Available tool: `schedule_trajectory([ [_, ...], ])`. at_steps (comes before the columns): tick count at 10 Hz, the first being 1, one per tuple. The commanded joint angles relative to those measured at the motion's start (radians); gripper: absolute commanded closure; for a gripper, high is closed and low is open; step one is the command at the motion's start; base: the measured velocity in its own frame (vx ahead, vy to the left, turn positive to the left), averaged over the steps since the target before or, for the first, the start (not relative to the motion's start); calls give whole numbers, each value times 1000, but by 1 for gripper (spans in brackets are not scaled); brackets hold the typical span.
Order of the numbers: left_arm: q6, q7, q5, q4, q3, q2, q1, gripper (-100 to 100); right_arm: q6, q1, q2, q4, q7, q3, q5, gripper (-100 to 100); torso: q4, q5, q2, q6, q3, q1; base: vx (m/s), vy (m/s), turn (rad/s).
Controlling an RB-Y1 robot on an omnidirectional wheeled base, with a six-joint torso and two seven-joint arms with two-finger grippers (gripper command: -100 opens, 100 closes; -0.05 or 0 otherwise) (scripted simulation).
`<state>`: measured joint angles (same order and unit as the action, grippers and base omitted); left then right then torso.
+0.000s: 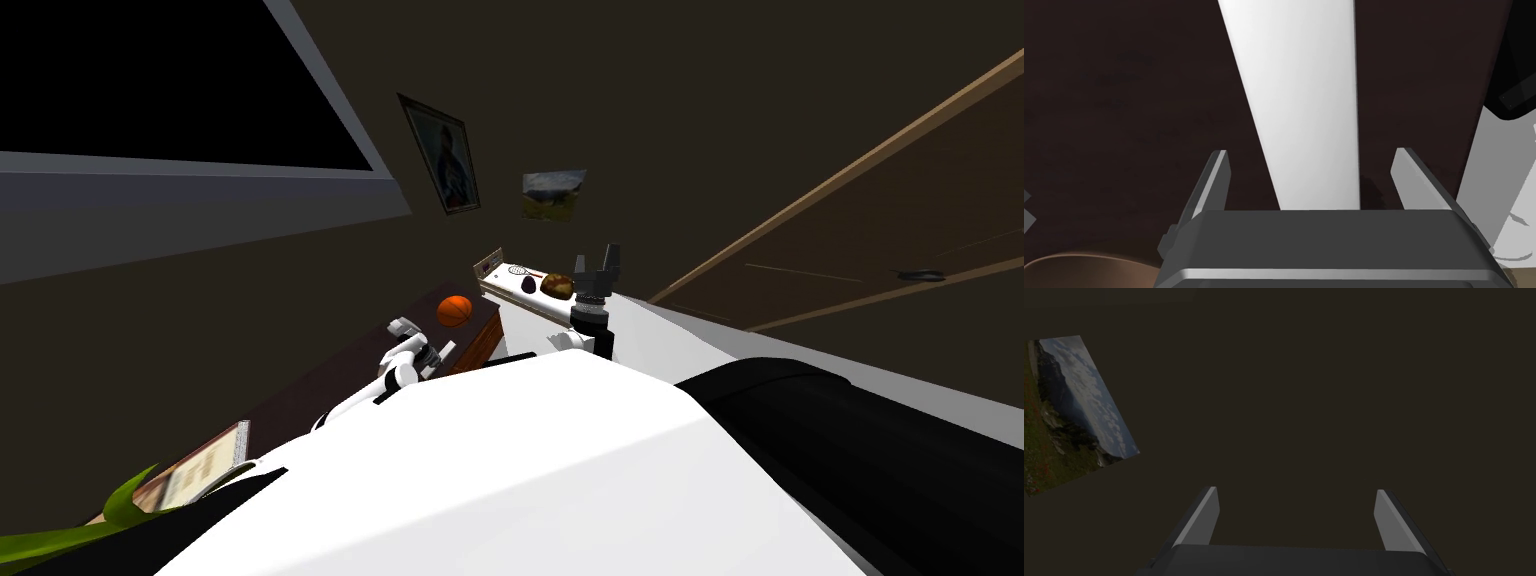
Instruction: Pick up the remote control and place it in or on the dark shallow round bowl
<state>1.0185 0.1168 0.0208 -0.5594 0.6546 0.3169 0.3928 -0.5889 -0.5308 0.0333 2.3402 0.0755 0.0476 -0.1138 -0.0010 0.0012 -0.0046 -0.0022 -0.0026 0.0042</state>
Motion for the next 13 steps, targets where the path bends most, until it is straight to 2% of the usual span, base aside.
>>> schedule_trajectory([
  [1, 0, 0, 0, 0, 0, 0, 0, -100, 0, 0, 0, 0, 0, 0, 0, 0, 0, 0, 0, 0, 0, 0, 19, 12, 3],
  [2, -4, 1, 0, -1, -1, -1, -1, 100, 0, 0, 0, 0, 0, 0, 0, 0, 0, 0, 1, 0, 1, -1, 0, 0, 0],
  [6, -1, 2, 1, 1, 0, -2, -2, 100, 0, 0, 0, 0, 0, 0, 0, 0, 1, 0, 1, 1, 1, 1, 0, -1, 3],
  [7, -1, 1, 1, 1, 0, -2, -2, 0, 0, 0, 0, 0, 0, 0, 0, 0, 1, 0, 1, 1, 1, 1, 0, 0, 0],
  [8, 26, -1, -3, -28, 6, -1, -1, 100, 0, 0, 0, 0, 0, 0, 0, 0, 1, 0, 1, 1, 1, 1, -22, -13, -28],
  [10, 58, -3, -8, -43, 17, 8, 10, 100, 0, 0, 0, 0, 0, 0, 0, 0, 1, -1, 3, 1, 2, -1, -38, -25, -25],
  [11, 46, -3, -6, -43, 14, 3, 2, 100, 0, 0, 0, 0, 0, 0, 0, 0, 1, -1, 4, 1, 2, -2, -18, -8, -2],
  [12, 51, -5, -6, -45, 14, 4, 2, 0, 0, 0, 0, 0, 0, 0, 0, 0, 1, -1, 3, 1, 2, -1, 0, 0, 0],
  [13, 51, 4, 0, -66, 21, 34, 41, 100, 0, 0, 0, 0, 0, 0, 0, 0, 1, 0, 2, 1, 1, 0, -108, -129, 38],
])
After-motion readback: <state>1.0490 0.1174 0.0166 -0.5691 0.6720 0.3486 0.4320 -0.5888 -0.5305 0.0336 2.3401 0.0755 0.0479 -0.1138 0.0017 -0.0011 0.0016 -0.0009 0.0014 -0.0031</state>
